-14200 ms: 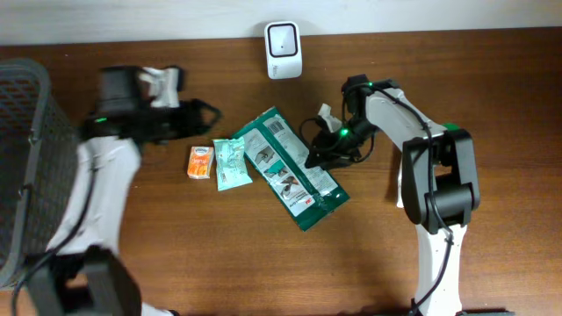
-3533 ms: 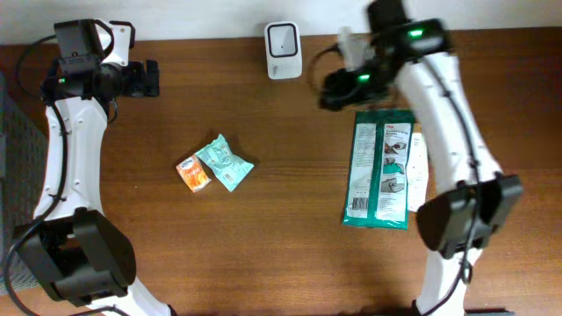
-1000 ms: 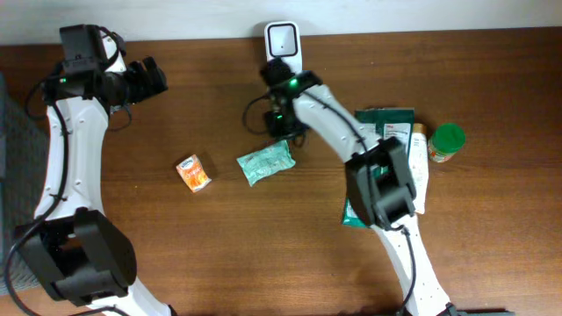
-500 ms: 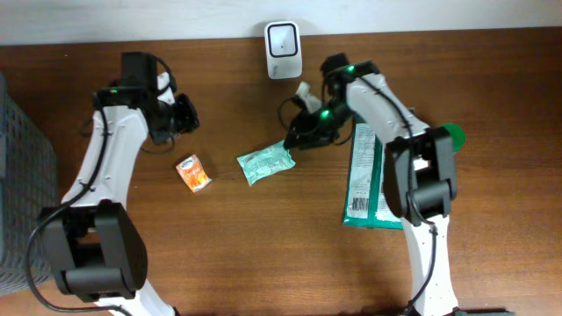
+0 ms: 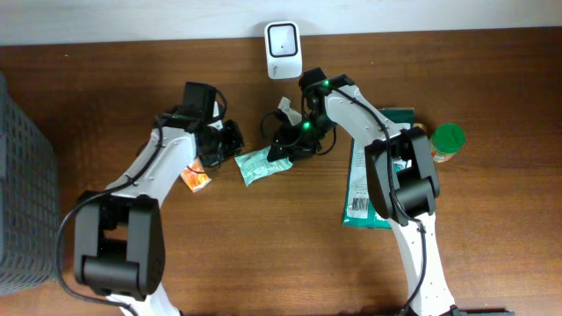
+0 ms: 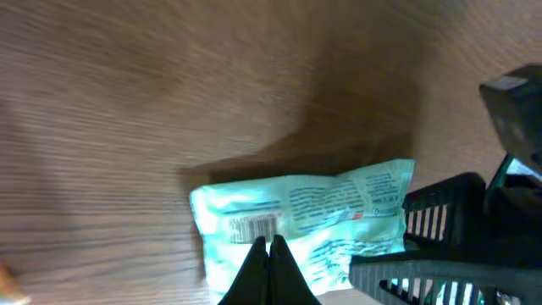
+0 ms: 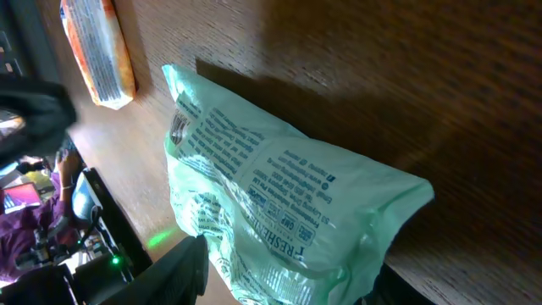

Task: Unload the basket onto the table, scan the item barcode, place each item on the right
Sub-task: 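Pull the pouch toward center while the left gripper approaches it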

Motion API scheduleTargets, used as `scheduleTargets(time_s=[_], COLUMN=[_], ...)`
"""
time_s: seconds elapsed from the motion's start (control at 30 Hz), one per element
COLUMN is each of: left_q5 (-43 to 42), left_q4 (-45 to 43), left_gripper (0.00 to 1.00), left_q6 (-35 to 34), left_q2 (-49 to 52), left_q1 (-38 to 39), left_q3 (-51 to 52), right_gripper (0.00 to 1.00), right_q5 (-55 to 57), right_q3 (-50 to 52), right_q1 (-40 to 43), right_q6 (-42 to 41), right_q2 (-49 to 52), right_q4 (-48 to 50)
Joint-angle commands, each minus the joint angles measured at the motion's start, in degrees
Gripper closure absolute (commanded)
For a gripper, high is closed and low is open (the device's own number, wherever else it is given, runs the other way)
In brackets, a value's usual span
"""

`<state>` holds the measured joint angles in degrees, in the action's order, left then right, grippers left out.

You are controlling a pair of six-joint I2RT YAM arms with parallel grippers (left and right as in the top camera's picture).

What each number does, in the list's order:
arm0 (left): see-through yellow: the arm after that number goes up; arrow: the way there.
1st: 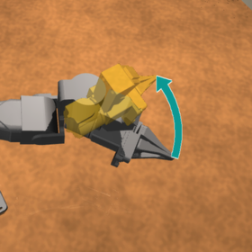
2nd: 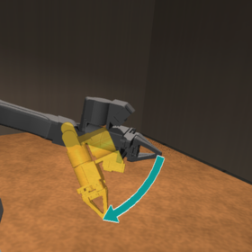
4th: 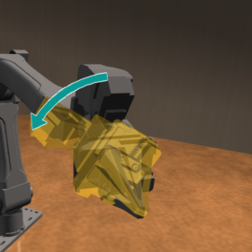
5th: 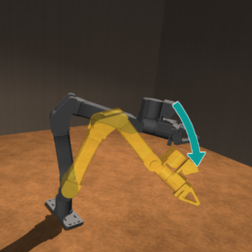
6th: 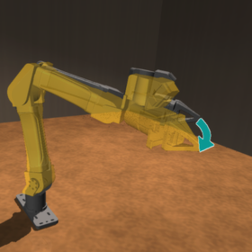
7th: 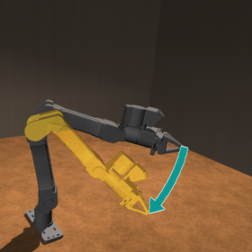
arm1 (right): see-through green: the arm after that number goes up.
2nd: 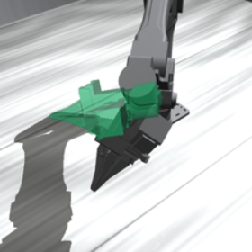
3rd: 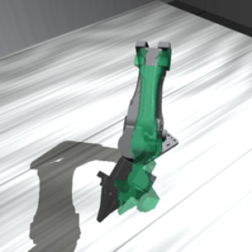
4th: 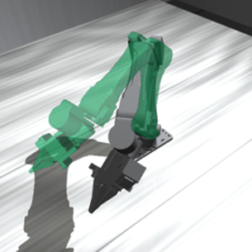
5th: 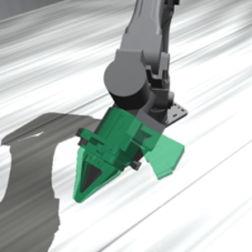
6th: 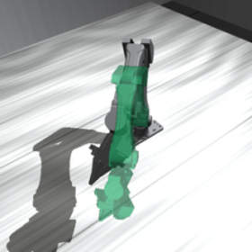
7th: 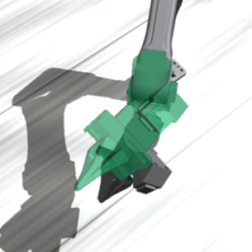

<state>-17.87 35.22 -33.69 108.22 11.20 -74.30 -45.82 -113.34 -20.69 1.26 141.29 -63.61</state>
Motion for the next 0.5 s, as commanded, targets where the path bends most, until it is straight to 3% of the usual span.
scheduleTargets(time_s=[0.0,0.3,0.47], left_q5=[-3.76,-5.09,-6.56], left_q4=[-1.36,-0.07,-0.55], left_gripper=[1.00,1.00,1.00], left_q6=[-1.20,-1.27,-1.29], left_q2=[3.96,6.47,9.27], left_q1=[1.14,1.18,1.16], left_q3=[0.28,2.36,2.71], right_gripper=[0.51,0.56,0.56], right_q5=[-1.16,-1.11,-1.90], right_q3=[0.22,0.35,4.92], right_q1=[-0.42,-0.48,-1.92], right_q6=[-0.28,-0.31,-5.20], right_q2=[0.63,0.63,0.63], right_q4=[0.22,0.96,9.16])
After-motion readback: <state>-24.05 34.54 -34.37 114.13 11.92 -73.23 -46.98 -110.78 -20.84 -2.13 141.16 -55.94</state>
